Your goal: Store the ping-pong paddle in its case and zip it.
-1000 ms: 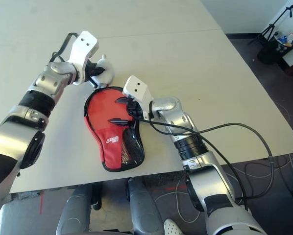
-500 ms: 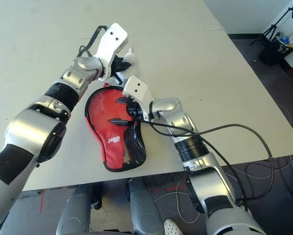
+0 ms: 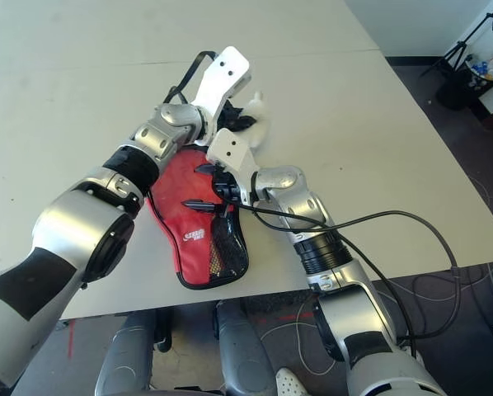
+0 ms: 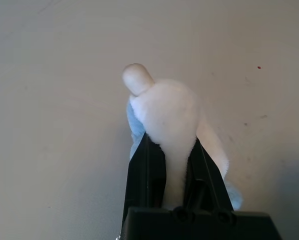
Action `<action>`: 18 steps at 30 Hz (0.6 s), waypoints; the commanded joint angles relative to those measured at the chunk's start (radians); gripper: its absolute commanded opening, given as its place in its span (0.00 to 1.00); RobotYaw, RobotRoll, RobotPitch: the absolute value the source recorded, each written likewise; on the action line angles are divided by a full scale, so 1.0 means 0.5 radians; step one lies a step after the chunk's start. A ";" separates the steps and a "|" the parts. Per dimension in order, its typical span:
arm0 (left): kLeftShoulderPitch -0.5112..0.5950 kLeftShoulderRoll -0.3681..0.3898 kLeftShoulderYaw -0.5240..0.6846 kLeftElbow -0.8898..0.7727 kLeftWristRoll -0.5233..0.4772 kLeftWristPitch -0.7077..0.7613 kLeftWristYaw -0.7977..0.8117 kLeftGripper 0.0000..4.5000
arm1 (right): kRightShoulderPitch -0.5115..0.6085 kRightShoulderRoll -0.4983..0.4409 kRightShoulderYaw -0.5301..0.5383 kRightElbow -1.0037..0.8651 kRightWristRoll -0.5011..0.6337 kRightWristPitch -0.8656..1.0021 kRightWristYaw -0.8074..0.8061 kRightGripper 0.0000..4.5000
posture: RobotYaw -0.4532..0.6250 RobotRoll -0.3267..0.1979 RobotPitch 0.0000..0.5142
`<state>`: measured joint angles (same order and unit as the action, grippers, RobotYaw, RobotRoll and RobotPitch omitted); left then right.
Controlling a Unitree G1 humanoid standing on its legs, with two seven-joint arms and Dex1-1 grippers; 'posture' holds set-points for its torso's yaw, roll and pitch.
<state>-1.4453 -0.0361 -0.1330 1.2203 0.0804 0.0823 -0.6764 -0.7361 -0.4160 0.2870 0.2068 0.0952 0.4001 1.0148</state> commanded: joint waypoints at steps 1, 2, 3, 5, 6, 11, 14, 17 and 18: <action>-0.024 -0.011 0.009 -0.066 0.002 0.020 -0.009 0.36 | 0.109 0.012 0.118 0.088 -0.056 0.095 0.019 1.00 | 0.32 0.62 0.57; -0.031 0.006 0.017 -0.068 -0.001 0.030 -0.005 0.43 | 0.109 0.014 0.119 0.090 -0.056 0.094 0.019 1.00 | 0.32 0.62 0.57; -0.036 0.020 0.021 -0.073 -0.004 0.037 -0.010 0.51 | 0.108 0.015 0.121 0.092 -0.057 0.093 0.020 1.00 | 0.32 0.62 0.57; -0.041 0.038 0.027 -0.088 -0.013 0.064 -0.034 0.66 | 0.105 0.018 0.122 0.099 -0.059 0.090 0.019 1.00 | 0.33 0.62 0.57; -0.040 0.041 0.029 -0.096 -0.014 0.073 -0.044 0.74 | 0.105 0.019 0.122 0.100 -0.060 0.089 0.019 1.00 | 0.33 0.62 0.57; -0.035 0.076 0.035 -0.191 -0.050 0.185 -0.210 1.00 | 0.100 0.023 0.122 0.113 -0.063 0.083 0.019 1.00 | 0.33 0.62 0.57; -0.023 0.095 0.030 -0.256 -0.064 0.235 -0.280 1.00 | 0.098 0.023 0.124 0.119 -0.064 0.081 0.021 1.00 | 0.33 0.62 0.57; -0.018 0.149 0.026 -0.336 -0.075 0.269 -0.333 1.00 | 0.098 0.025 0.127 0.123 -0.066 0.081 0.020 1.00 | 0.34 0.62 0.57; -0.015 0.175 0.025 -0.365 -0.076 0.271 -0.350 1.00 | 0.099 0.027 0.128 0.123 -0.066 0.081 0.019 1.00 | 0.34 0.62 0.57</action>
<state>-1.4594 0.0388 -0.1181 1.0700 0.0466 0.2060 -0.8295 -0.7370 -0.4045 0.2888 0.2160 0.0946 0.4000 1.0101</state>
